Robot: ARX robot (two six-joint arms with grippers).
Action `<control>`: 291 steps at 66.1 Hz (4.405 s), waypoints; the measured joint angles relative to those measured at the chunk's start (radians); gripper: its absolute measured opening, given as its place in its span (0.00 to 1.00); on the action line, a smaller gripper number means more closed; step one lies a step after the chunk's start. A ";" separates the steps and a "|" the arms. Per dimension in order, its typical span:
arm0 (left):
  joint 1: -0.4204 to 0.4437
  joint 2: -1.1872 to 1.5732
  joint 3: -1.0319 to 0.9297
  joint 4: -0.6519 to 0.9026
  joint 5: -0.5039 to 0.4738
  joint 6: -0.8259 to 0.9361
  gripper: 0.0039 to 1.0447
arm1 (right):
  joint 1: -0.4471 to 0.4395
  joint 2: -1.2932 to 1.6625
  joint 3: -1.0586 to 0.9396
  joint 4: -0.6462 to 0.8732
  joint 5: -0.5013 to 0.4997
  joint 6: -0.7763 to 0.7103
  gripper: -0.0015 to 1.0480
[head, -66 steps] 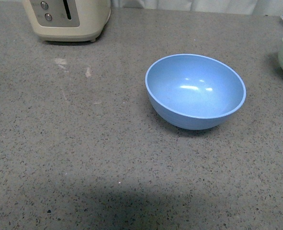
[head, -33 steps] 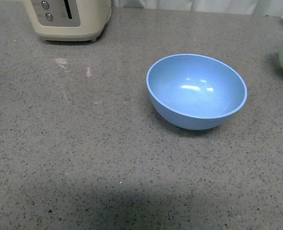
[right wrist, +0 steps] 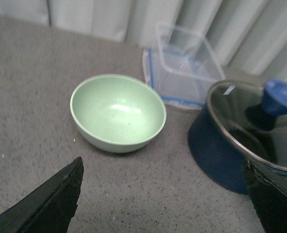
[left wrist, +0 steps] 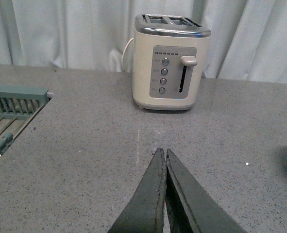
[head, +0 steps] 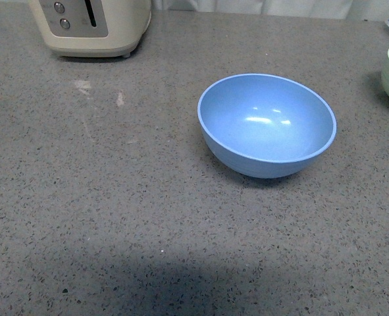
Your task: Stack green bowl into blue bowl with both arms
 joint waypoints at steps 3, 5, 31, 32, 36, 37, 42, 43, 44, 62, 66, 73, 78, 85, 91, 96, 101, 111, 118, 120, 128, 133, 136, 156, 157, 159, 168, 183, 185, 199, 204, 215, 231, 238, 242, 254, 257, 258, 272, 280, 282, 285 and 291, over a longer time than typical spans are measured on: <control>0.000 0.000 0.000 0.000 0.000 0.000 0.04 | 0.000 0.052 0.035 0.000 -0.002 -0.024 0.91; 0.000 0.000 0.000 0.000 0.000 0.000 0.04 | 0.000 0.089 0.061 0.004 0.000 -0.042 0.91; 0.000 0.000 0.000 0.000 0.000 0.000 0.04 | 0.061 0.417 0.282 -0.057 -0.097 -0.176 0.91; 0.000 0.000 0.000 0.000 0.000 0.000 0.04 | 0.065 0.426 0.292 -0.063 -0.101 -0.184 0.91; 0.000 0.000 0.000 0.000 0.000 0.000 0.04 | 0.072 0.448 0.319 -0.084 -0.116 -0.200 0.91; 0.000 0.000 0.000 0.000 0.000 0.000 0.04 | 0.074 0.452 0.324 -0.088 -0.117 -0.201 0.91; 0.000 0.000 0.000 0.000 0.000 0.000 0.04 | 0.085 0.480 0.351 -0.087 -0.122 -0.230 0.91; 0.000 0.000 0.000 0.000 0.000 0.000 0.04 | 0.086 0.485 0.354 -0.082 -0.122 -0.235 0.91; 0.000 0.000 0.000 0.000 0.000 0.000 0.04 | 0.088 0.493 0.360 -0.075 -0.122 -0.244 0.91; 0.000 0.000 0.000 0.000 0.000 0.000 0.15 | 0.106 0.581 0.432 -0.153 -0.137 -0.318 0.91; 0.000 0.000 0.000 0.000 0.000 0.000 0.24 | 0.110 0.584 0.433 -0.159 -0.133 -0.327 0.89; 0.000 0.000 0.000 0.000 0.000 0.000 0.39 | 0.116 0.586 0.433 -0.146 -0.116 -0.338 0.74; 0.000 0.000 0.000 0.000 0.000 0.000 0.50 | 0.119 0.586 0.435 -0.148 -0.110 -0.346 0.64; 0.000 0.000 0.000 0.000 0.000 0.000 0.67 | 0.123 0.586 0.435 -0.154 -0.107 -0.357 0.47; 0.000 0.000 0.000 0.000 0.000 0.000 0.82 | 0.124 0.586 0.435 -0.160 -0.108 -0.365 0.31; 0.000 0.000 0.000 0.000 0.000 0.000 0.93 | 0.125 0.586 0.435 -0.161 -0.107 -0.370 0.21; 0.000 0.000 0.000 0.000 0.000 0.002 0.94 | 0.130 0.582 0.435 -0.167 -0.105 -0.371 0.10; 0.000 0.000 0.000 0.000 0.000 0.002 0.94 | 0.165 0.528 0.435 -0.193 -0.120 -0.367 0.02; 0.000 0.000 0.000 0.000 0.000 0.002 0.94 | 0.229 0.438 0.433 -0.233 -0.161 -0.353 0.02; 0.000 0.000 0.000 0.000 0.000 0.002 0.94 | 0.257 0.405 0.433 -0.255 -0.174 -0.352 0.02; 0.000 0.000 0.000 0.000 0.000 0.002 0.94 | 0.371 0.299 0.435 -0.358 -0.225 -0.359 0.02; 0.000 0.000 0.000 0.000 0.000 0.002 0.94 | 0.458 0.256 0.435 -0.397 -0.246 -0.375 0.02; 0.000 0.000 0.000 0.000 0.000 0.002 0.94 | 0.508 0.242 0.435 -0.414 -0.250 -0.385 0.02; 0.000 0.000 0.000 0.000 0.000 0.002 0.94 | 0.705 0.286 0.421 -0.472 -0.179 -0.462 0.02; 0.000 0.000 0.000 0.000 0.000 0.002 0.94 | 0.707 0.289 0.419 -0.470 -0.176 -0.463 0.02; 0.000 0.000 0.000 0.000 0.000 0.002 0.94 | 0.711 0.299 0.414 -0.465 -0.166 -0.466 0.02; 0.000 0.000 0.000 0.000 0.000 0.002 0.94 | 0.714 0.332 0.399 -0.460 -0.142 -0.478 0.02; 0.000 0.000 0.000 0.000 0.000 0.002 0.94 | 0.698 0.356 0.396 -0.479 -0.115 -0.495 0.02; 0.000 0.000 0.000 0.000 0.000 0.002 0.94 | 0.697 0.357 0.396 -0.484 -0.115 -0.496 0.02; 0.000 0.000 0.000 0.000 0.000 0.002 0.94 | 0.700 0.364 0.396 -0.487 -0.100 -0.507 0.04; 0.000 0.000 0.000 0.000 0.000 0.002 0.94 | 0.706 0.364 0.395 -0.503 -0.107 -0.502 0.18; 0.000 0.000 0.000 0.000 0.000 0.002 0.94 | 0.713 0.335 0.386 -0.488 -0.103 -0.483 0.46; 0.000 0.000 0.000 0.000 0.000 0.002 0.94 | 0.703 0.179 0.351 -0.463 -0.121 -0.416 0.82; 0.000 0.000 0.000 0.000 0.000 0.002 0.94 | 0.694 0.084 0.305 -0.424 -0.124 -0.349 0.92; 0.000 0.000 0.000 0.000 0.000 0.002 0.94 | 0.691 0.013 0.254 -0.367 -0.097 -0.296 0.90; 0.000 0.000 0.000 0.000 0.000 0.002 0.94 | 0.712 -0.210 0.063 -0.219 0.090 -0.056 0.91; 0.000 0.000 0.000 0.000 0.000 0.002 0.94 | 0.724 -0.265 0.013 -0.201 0.166 -0.001 0.91; 0.000 0.000 0.000 0.000 0.000 0.002 0.94 | 0.726 -0.277 0.003 -0.200 0.182 0.016 0.91; 0.000 0.000 0.000 0.000 0.000 0.002 0.94 | 0.743 -0.435 -0.104 -0.246 0.326 0.242 0.91; 0.000 0.000 0.000 0.000 0.000 0.002 0.94 | 0.752 -0.464 -0.242 0.112 0.631 0.329 0.73; 0.000 0.000 0.000 0.000 -0.002 0.002 0.94 | 0.730 -0.486 -0.269 0.156 0.645 0.340 0.67; 0.000 0.000 0.000 0.000 -0.003 0.002 0.94 | 0.698 -0.522 -0.289 0.165 0.635 0.349 0.61; 0.000 -0.001 0.000 0.000 -0.002 0.003 0.94 | 0.621 -0.606 -0.324 0.136 0.565 0.365 0.44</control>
